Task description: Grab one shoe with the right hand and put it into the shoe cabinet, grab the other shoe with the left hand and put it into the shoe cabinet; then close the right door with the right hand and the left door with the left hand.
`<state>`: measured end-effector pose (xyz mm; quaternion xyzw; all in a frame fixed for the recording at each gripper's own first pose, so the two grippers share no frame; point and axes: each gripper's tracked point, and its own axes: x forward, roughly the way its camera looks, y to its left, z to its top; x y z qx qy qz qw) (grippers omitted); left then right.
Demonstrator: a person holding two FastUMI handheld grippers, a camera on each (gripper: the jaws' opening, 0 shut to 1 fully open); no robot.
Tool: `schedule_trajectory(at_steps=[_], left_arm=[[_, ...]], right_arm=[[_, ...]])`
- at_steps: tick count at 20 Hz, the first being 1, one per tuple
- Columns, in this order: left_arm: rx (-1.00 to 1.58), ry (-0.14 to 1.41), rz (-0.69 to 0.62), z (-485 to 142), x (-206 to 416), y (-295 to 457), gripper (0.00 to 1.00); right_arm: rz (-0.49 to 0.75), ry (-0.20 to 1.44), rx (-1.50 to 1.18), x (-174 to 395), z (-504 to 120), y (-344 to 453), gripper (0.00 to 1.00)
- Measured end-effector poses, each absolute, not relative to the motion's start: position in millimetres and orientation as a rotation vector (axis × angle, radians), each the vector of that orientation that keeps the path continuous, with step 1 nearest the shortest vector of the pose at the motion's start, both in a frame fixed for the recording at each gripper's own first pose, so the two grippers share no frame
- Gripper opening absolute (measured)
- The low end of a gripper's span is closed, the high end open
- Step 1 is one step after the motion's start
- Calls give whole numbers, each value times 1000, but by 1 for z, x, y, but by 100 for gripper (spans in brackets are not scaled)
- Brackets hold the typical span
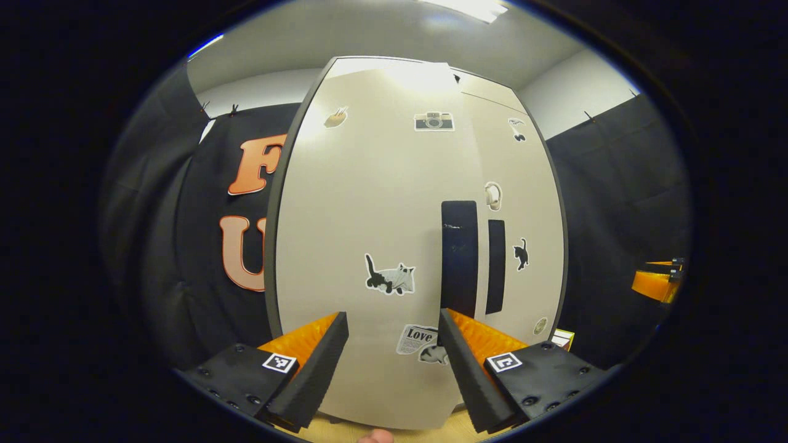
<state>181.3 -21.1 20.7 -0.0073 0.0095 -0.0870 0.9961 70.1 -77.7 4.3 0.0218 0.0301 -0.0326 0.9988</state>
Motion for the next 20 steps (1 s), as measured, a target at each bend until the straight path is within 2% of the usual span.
schedule_trajectory(at_steps=[5,8,9,10,12,13,14,15,16,20], left_arm=[[-45,38,-170,16,200,-28,99],[-43,39,-176,13,209,-32,94],[-39,38,-177,13,210,-32,97],[-35,39,-176,13,212,-33,94],[-27,37,-178,13,214,-34,96],[-26,36,-178,13,215,-34,94],[-26,36,-176,12,216,-35,96],[-27,37,-176,12,216,-34,93],[-31,37,-172,12,214,-33,99],[-60,34,-156,20,200,-21,97]], right_arm=[[-59,60,32,73,7,-74,92],[-58,62,30,74,5,-72,92],[-56,65,30,74,4,-71,92],[-56,67,29,75,4,-71,92],[-56,72,23,76,2,-70,92],[-57,73,19,75,2,-70,92],[-58,71,19,76,2,-70,92],[-60,67,24,76,3,-69,92],[-57,67,31,77,3,-68,92],[-47,69,41,81,4,-63,92]])
